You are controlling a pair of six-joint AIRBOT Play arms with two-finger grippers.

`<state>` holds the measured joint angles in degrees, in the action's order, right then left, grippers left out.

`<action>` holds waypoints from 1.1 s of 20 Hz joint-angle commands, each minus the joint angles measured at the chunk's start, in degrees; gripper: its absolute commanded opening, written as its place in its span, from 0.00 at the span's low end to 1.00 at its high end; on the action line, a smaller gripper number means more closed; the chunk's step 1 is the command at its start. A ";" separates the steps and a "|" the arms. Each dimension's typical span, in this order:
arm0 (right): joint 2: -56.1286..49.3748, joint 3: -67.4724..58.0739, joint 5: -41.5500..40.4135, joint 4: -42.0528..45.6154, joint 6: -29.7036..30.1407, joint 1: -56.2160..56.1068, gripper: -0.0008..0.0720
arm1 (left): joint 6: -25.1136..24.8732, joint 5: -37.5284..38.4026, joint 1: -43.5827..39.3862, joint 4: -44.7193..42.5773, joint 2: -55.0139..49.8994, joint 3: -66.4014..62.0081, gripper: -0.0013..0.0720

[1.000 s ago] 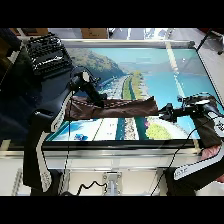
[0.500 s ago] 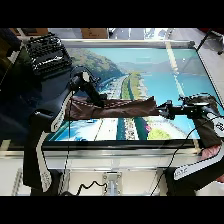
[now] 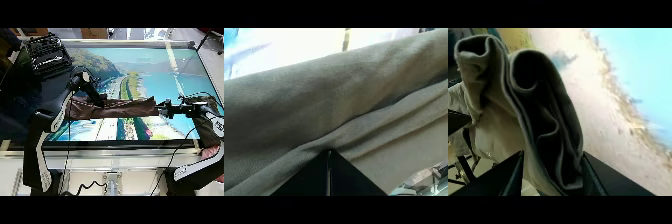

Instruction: Fold the shirts.

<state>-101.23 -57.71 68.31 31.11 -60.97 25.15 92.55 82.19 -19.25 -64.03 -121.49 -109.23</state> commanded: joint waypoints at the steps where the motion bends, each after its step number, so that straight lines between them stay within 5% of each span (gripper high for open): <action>1: -1.62 0.07 -0.17 0.59 0.59 -3.19 0.61 | -0.31 0.22 -0.02 0.66 -0.02 0.00 0.03; 4: -2.03 0.07 -1.73 0.28 0.83 -3.89 0.35 | -0.92 0.24 -0.02 1.44 -0.02 0.00 0.03; 5: -2.03 0.04 -1.90 0.04 0.87 -3.65 0.11 | -1.14 0.24 -0.02 1.44 0.00 0.00 0.03; 6: -2.03 -0.04 -1.88 0.04 0.87 -3.48 0.05 | -1.16 0.17 -0.02 1.44 -0.02 0.00 0.03; 10: -2.01 -0.04 -0.46 -1.70 3.17 -2.49 0.04 | -1.36 0.31 -0.02 1.44 0.00 0.00 0.03; 16: 0.81 -0.17 6.86 -26.32 14.21 -2.38 0.04 | -1.40 3.06 -0.02 1.44 -0.02 0.00 0.03; 22: 8.85 -15.43 7.67 -19.87 10.49 -7.82 0.04 | -1.44 3.17 -0.02 2.56 0.00 -0.48 0.03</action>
<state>-95.35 -66.24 75.02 11.75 -48.90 19.94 91.15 85.14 -19.29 -62.48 -121.56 -109.34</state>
